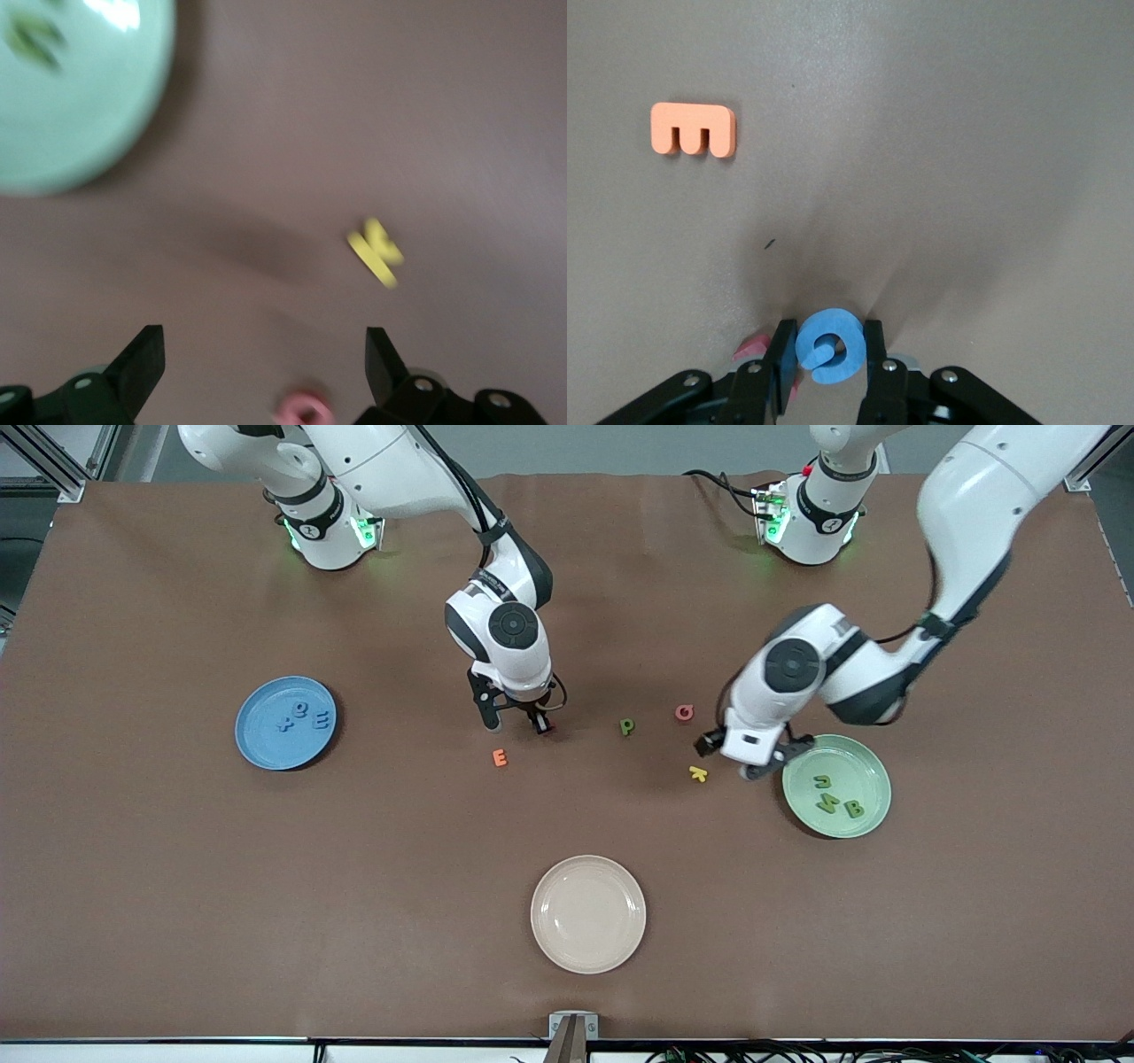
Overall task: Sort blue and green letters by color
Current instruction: 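Grasp the blue c with the right gripper while the left gripper returns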
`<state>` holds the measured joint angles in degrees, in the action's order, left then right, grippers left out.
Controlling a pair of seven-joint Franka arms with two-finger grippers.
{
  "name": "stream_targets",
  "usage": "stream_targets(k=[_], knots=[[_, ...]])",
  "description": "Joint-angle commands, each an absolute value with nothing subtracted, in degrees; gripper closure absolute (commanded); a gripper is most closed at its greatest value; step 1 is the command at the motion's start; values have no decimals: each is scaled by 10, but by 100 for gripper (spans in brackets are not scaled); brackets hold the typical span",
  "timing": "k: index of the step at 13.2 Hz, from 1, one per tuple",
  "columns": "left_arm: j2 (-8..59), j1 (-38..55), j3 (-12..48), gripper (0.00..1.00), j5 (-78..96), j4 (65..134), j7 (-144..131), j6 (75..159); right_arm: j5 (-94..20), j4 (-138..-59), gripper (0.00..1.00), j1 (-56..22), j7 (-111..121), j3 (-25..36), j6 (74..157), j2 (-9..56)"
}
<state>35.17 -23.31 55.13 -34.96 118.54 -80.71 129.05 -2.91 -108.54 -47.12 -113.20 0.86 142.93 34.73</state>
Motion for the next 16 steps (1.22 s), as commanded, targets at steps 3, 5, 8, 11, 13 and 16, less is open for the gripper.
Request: stream_targets(k=[3, 5, 8, 11, 13, 16], knots=[[381, -163, 550, 3, -360, 1199, -935, 1367, 66, -1074, 97, -475, -1122, 12, 1388, 356], [383, -142, 548, 5, -363, 1208, -962, 1381, 77, -1068, 97, -468, -1038, 15, 1331, 345], [390, -139, 548, 21, -363, 1232, -967, 1410, 77, -1077, 97, -415, -908, 15, 1255, 296], [399, -119, 533, 31, -366, 1229, -968, 1416, 77, -1141, 98, -359, -779, 15, 1231, 224], [400, -94, 506, 31, -371, 1223, -968, 1434, 77, -1194, 98, -308, -682, 14, 1231, 166], [400, -49, 455, 31, -371, 1216, -968, 1476, 77, -1262, 98, -230, -525, 14, 1230, 85]])
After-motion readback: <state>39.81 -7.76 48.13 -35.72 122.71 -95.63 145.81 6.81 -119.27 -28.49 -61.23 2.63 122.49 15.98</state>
